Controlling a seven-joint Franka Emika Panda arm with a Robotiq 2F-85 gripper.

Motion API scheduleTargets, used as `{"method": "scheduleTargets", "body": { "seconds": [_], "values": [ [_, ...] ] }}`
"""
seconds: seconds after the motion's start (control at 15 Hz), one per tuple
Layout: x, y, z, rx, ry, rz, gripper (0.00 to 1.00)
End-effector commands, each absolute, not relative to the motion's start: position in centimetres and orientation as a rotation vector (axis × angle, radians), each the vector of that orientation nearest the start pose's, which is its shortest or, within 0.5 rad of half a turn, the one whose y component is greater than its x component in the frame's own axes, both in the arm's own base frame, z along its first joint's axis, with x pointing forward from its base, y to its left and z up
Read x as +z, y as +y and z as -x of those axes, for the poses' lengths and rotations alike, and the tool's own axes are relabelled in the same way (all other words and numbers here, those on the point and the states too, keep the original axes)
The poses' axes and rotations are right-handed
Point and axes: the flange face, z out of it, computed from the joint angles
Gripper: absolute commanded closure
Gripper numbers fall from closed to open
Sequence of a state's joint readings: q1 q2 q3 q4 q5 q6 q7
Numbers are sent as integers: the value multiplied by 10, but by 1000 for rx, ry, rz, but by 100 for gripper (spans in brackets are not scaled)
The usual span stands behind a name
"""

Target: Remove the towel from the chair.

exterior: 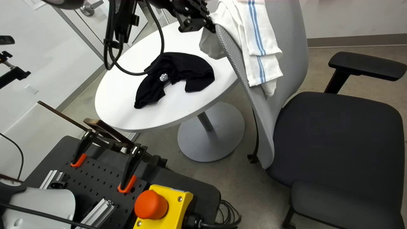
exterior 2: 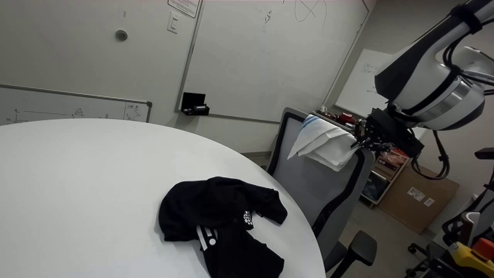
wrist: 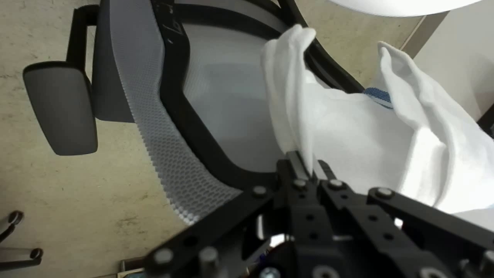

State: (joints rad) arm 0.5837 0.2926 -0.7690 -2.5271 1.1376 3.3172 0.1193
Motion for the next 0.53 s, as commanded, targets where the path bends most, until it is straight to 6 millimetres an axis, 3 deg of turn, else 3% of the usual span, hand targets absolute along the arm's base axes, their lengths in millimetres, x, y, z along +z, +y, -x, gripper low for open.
{"method": "scheduleTargets", "body": {
  "seconds": [0.0, 0.47],
  "values": [
    [282, -191, -426, -901, 2010, 2157, 99],
    [345, -194, -430, -898, 1989, 1794, 99]
  ]
}}
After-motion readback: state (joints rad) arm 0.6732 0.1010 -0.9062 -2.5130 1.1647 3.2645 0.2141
